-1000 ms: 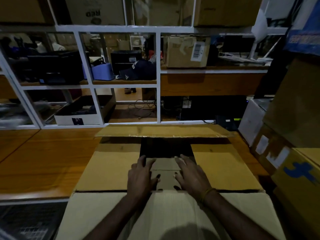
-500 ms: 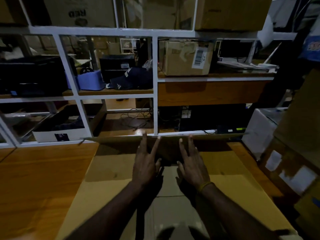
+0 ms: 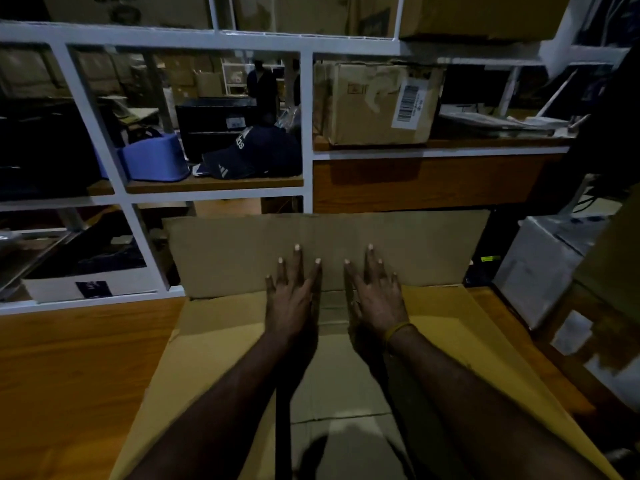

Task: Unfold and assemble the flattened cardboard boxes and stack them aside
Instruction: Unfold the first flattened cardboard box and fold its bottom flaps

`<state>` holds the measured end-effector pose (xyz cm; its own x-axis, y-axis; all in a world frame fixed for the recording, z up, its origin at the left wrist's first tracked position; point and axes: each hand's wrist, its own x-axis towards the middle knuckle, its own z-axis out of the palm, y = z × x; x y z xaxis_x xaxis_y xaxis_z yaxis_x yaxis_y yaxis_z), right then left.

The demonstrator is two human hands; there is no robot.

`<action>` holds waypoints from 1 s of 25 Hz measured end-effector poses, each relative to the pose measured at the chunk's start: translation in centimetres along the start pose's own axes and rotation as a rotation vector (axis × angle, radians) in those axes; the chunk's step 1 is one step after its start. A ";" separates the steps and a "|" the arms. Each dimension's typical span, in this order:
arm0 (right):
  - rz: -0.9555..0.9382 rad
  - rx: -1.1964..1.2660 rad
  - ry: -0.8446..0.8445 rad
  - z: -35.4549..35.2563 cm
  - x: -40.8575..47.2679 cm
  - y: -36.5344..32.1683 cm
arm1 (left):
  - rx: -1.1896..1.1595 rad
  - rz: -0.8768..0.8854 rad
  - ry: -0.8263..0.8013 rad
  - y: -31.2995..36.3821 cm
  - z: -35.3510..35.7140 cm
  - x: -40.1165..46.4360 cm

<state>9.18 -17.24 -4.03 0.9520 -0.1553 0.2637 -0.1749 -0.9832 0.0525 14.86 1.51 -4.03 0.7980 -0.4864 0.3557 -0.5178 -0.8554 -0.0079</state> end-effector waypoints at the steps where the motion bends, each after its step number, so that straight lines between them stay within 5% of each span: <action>1: 0.008 -0.017 -0.043 0.7 0.5 0.3 | 0.014 -0.006 -0.040 -0.2 0.8 0.3; 8: 0.022 -0.042 -0.245 3.8 2.1 2.4 | 0.011 -0.051 -0.199 -1.0 4.8 0.5; 25: -0.050 0.076 -0.328 3.4 -2.5 0.3 | 0.010 -0.243 -0.341 0.4 2.0 -3.5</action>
<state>7.64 -17.51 -7.92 0.9912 -0.1172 -0.0617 -0.1185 -0.9928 -0.0173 12.45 2.54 -7.17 0.9537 -0.3002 0.0184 -0.3006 -0.9533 0.0283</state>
